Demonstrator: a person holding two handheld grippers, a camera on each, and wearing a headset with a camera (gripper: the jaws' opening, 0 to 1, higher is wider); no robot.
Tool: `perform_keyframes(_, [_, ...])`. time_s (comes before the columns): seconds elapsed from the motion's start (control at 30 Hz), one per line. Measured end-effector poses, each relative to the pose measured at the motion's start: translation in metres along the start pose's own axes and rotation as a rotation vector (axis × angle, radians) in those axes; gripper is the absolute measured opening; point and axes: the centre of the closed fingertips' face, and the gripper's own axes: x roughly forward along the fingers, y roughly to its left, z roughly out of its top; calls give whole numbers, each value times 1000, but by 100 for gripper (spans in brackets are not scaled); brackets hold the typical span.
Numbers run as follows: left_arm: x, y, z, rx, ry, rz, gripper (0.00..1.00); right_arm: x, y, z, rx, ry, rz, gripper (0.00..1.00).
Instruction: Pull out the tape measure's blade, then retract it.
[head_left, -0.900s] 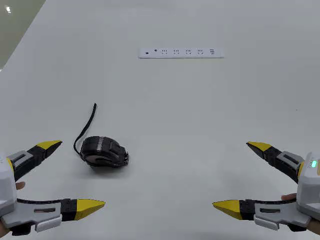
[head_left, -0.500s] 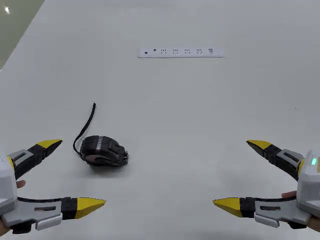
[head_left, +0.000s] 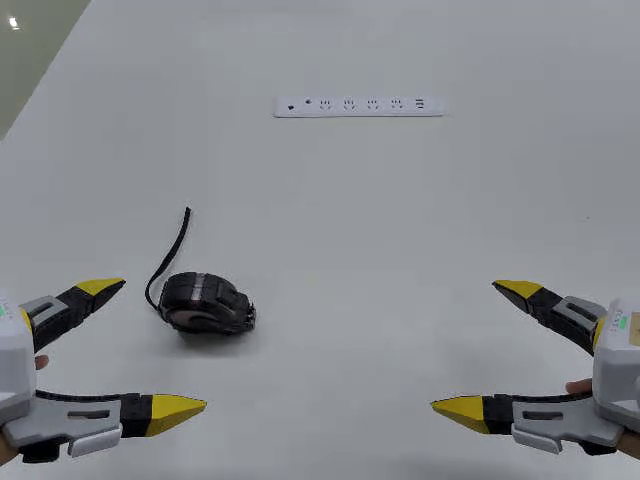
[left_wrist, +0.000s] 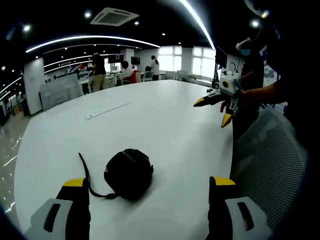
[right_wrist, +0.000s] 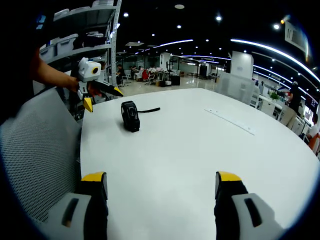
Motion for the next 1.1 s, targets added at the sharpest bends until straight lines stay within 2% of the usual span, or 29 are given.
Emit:
perform_keyframes(0.13, [1,2,0,7,8,-11,96,2,-2,1,-1,3,10,90])
perform_keyframes(0.27, [4,3,-3,33,40,-24,96,4,-3,1,-10,4,18,89])
perform_keyframes(0.5, [10,7,-5,45,65,-46,95,10,-7,-1,-16,15,32,88])
perform_keyframes(0.87, [19,16,-3,90,102,-84,89,24,-9,3,-82,22,88,83])
perform_keyframes(1.0, [21,19,-5,102,130,-111,82,30,-9,6,-113,24,112,80])
perform_keyframes(1.1, [23,22,-5,122,143,-118,80,36,-10,5,-168,41,136,77])
